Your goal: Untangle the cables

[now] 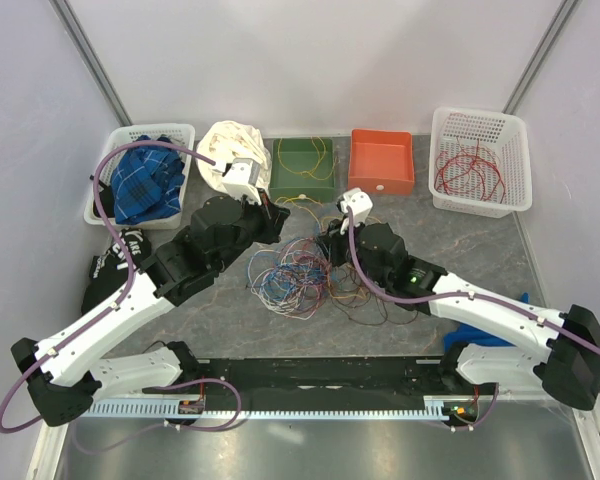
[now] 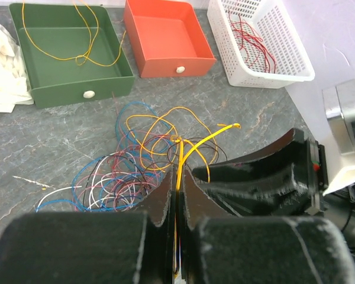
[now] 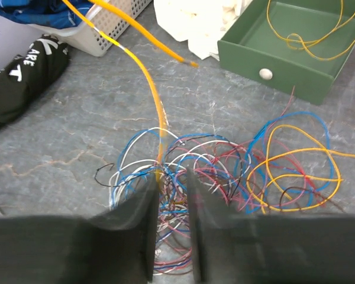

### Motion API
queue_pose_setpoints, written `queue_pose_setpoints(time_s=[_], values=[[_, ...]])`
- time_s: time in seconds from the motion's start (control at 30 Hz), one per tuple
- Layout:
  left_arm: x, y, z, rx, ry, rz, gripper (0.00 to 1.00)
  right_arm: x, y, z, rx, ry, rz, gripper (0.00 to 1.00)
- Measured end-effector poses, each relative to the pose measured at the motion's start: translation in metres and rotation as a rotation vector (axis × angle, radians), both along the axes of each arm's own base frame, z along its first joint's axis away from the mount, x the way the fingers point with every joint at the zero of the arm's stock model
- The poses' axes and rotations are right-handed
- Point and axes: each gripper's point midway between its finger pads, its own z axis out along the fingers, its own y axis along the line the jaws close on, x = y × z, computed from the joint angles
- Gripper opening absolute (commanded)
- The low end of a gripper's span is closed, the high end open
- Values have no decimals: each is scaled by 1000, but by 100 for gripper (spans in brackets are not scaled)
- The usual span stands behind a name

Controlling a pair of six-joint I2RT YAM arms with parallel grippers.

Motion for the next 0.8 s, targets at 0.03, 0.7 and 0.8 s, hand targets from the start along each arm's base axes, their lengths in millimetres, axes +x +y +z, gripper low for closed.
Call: queue_pose_setpoints(time_s=[0.03, 0.7, 0.8], values=[[0, 0, 0, 1, 1, 0, 2, 1, 1, 0, 1, 0, -1, 10], [-25, 55, -82, 25, 117, 149, 100, -5, -71, 232, 226, -235, -221, 0], [-32, 60, -98, 13, 149, 161, 100, 0, -79, 262, 216, -258, -271, 0]])
